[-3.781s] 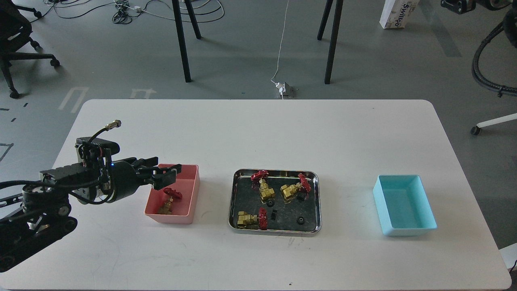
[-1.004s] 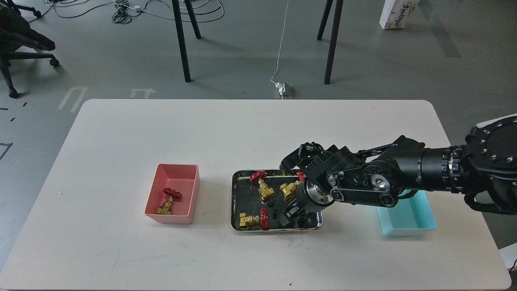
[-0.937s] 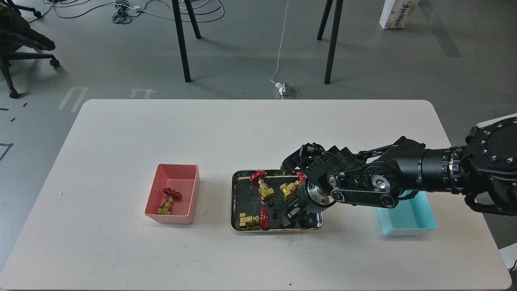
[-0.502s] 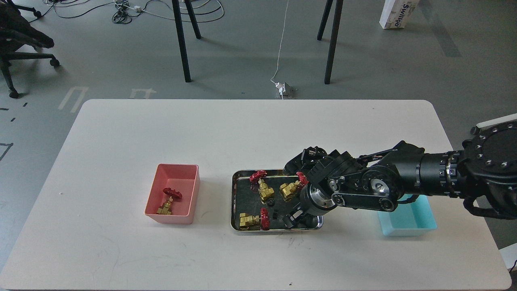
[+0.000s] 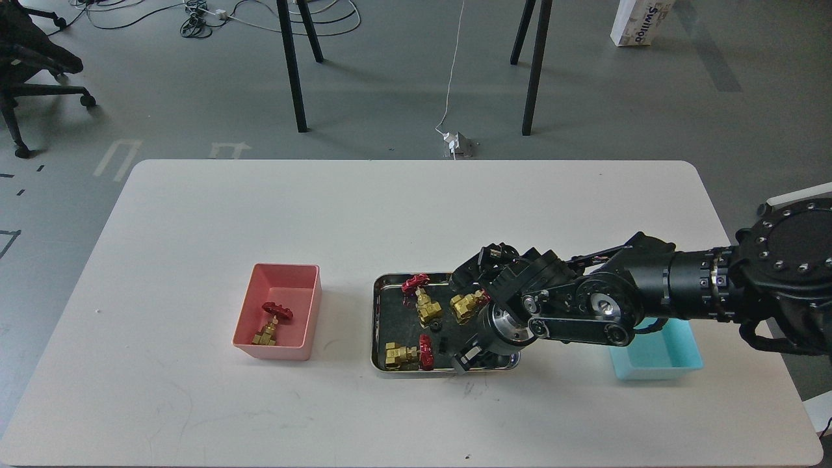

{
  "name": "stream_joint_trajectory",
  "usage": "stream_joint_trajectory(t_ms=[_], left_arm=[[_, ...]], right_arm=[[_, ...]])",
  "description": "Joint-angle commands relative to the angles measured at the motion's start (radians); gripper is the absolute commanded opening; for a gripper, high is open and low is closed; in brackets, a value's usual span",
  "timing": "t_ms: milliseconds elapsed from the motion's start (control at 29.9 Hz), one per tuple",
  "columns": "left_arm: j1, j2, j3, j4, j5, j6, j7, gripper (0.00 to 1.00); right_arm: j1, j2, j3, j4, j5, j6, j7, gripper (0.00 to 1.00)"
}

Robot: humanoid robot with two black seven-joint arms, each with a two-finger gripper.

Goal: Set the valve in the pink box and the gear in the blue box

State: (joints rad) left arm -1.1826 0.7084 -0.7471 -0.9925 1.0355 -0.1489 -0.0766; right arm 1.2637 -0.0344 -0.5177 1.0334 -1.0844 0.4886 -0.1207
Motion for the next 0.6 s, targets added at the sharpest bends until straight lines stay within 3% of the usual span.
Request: stream_joint_trajectory(t_ms=[0,368,569], left_arm=[[0.001,-0.001,0.002,0.0,0.0,0.0,0.0,0.99],[-0.005,-0.001,0.002,0.0,0.0,0.0,0.0,0.99],[-0.005,0.0,0.002,0.0,0.0,0.0,0.0,0.99]], right_arm=[[-0.001,0.001,-0.001,0.001,0.0,0.0,0.0,0.5],[0.008,-0.005,0.001,0.002,0.003,0.0,-0.013,0.39],[0.008,-0.002,0.001,0.002,0.003,0.0,-0.014,0.29]])
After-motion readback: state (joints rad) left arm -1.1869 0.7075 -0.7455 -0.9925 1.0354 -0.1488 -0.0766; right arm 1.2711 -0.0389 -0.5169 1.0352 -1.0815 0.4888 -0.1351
